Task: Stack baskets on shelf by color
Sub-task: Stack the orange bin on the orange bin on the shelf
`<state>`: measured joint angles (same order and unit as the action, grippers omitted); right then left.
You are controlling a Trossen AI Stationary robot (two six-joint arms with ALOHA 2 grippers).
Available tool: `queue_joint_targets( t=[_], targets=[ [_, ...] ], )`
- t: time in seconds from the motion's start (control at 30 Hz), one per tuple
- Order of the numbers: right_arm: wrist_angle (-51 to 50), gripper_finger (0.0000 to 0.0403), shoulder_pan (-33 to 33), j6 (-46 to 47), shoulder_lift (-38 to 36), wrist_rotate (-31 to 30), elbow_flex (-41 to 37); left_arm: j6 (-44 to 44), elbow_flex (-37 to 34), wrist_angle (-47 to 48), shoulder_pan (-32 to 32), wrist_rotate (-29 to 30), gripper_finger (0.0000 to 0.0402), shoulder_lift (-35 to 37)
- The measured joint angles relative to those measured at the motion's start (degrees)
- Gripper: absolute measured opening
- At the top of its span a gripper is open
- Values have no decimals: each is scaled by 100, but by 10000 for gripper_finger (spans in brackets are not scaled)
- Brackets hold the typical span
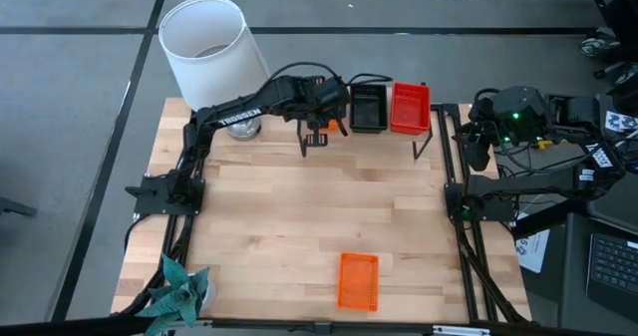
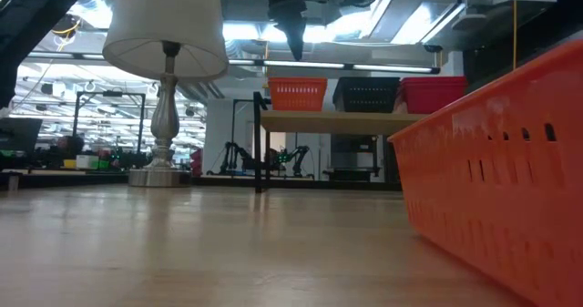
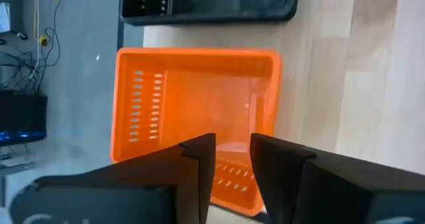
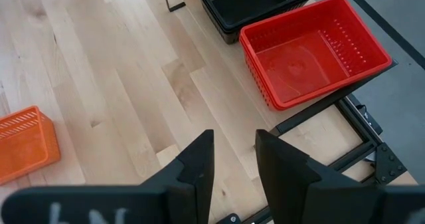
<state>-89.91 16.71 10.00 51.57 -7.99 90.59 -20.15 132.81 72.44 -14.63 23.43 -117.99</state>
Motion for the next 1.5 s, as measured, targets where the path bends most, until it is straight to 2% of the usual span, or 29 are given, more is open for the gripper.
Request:
queue_joint_targets(
  t=[0.13,0.3,0.37,0.47,0.53,0.7,0.8,0.9,1.0,1.13,1.2,1.3,1.37,1.5],
  targets=[
    [-5,110,-1,2,0,0,0,586,148,-29,219,-214,89,65],
    [-11,110,0,0,0,0,-1,1104,182,-134,802,-1826,89,146],
    [-8,110,0,19,1,0,-2,1103,181,-96,1055,-2189,87,129],
    [247,110,-2,255,-8,71,-184,1241,173,-78,1412,-2141,86,98],
    [394,110,-2,349,-29,378,-541,1399,173,-64,1620,-2124,85,96],
    [1215,110,-248,735,-159,1375,-2251,1803,175,908,2162,-2119,85,96],
    [2247,110,-711,1038,-150,2036,-3363,2083,175,1755,2501,-2068,85,96],
    [3473,110,-1356,1410,-71,2731,-4147,2411,89,1708,2796,-1755,85,108],
    [4684,110,-2167,1799,-33,2950,-4590,2794,84,1757,3001,-1705,85,114],
    [6406,110,-3328,2280,0,2700,-4995,3212,85,1756,3252,-1493,85,127],
    [7036,109,-3896,2277,93,2122,-5117,3343,85,1758,3369,-1269,85,127],
    [7240,104,-4620,2284,517,866,-5148,3522,85,1757,3506,-1002,85,127],
    [7257,99,-4921,2308,943,271,-5121,3693,85,1756,3573,-862,85,127],
    [7576,91,-5121,2419,1969,74,-4948,3971,85,1758,3686,-680,85,127]
  ],
)
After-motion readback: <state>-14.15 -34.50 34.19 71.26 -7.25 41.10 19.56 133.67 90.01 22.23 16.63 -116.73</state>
